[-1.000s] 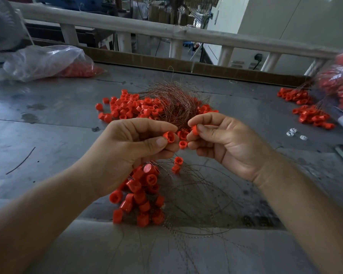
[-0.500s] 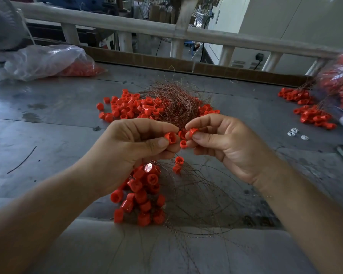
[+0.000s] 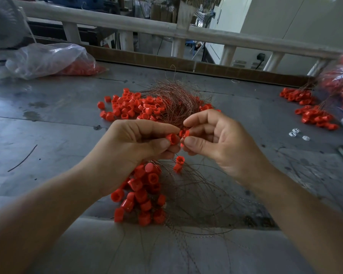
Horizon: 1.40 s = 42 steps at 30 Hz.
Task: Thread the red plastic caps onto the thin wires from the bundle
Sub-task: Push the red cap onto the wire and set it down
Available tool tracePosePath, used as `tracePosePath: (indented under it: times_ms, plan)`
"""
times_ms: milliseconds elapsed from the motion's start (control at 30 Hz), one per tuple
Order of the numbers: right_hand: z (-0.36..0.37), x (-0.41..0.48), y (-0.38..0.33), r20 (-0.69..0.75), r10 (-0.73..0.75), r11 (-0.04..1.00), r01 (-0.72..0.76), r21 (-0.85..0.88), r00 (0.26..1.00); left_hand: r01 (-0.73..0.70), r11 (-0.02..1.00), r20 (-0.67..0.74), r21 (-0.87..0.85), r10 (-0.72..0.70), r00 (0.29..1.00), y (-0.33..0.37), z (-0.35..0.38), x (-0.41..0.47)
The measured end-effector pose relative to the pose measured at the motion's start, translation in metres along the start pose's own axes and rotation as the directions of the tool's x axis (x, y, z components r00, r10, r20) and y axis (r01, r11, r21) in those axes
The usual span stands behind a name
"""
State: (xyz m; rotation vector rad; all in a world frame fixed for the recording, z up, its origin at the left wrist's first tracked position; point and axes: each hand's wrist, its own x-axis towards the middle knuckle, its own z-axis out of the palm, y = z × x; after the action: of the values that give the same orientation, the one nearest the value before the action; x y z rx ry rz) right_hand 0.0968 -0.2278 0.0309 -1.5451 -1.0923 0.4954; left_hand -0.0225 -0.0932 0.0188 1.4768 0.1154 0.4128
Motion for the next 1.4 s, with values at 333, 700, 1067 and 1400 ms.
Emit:
tracePosePath:
  times_ms: [333,700,1067,1400]
  plan:
    - [0.01,-0.006,-0.001,-0.056,-0.21,0.961,0.196,-0.193,0.976,0.019,1.0,-0.041,-0.001,-0.019,0.999,0.0,0.004,0.0]
    - [0.012,-0.008,-0.001,-0.095,-0.258,0.928,0.219,-0.3,0.962,-0.01,0.994,-0.068,0.105,0.018,0.998,0.001,0.007,-0.001]
    - [0.01,-0.009,-0.002,-0.063,-0.355,0.868,0.304,-0.393,0.933,0.009,0.996,0.044,0.09,-0.013,0.999,0.0,0.003,-0.003]
    - [0.011,-0.01,0.0,-0.076,-0.382,0.867,0.329,-0.374,0.921,0.0,0.999,0.048,0.046,-0.003,0.999,-0.002,0.007,-0.004]
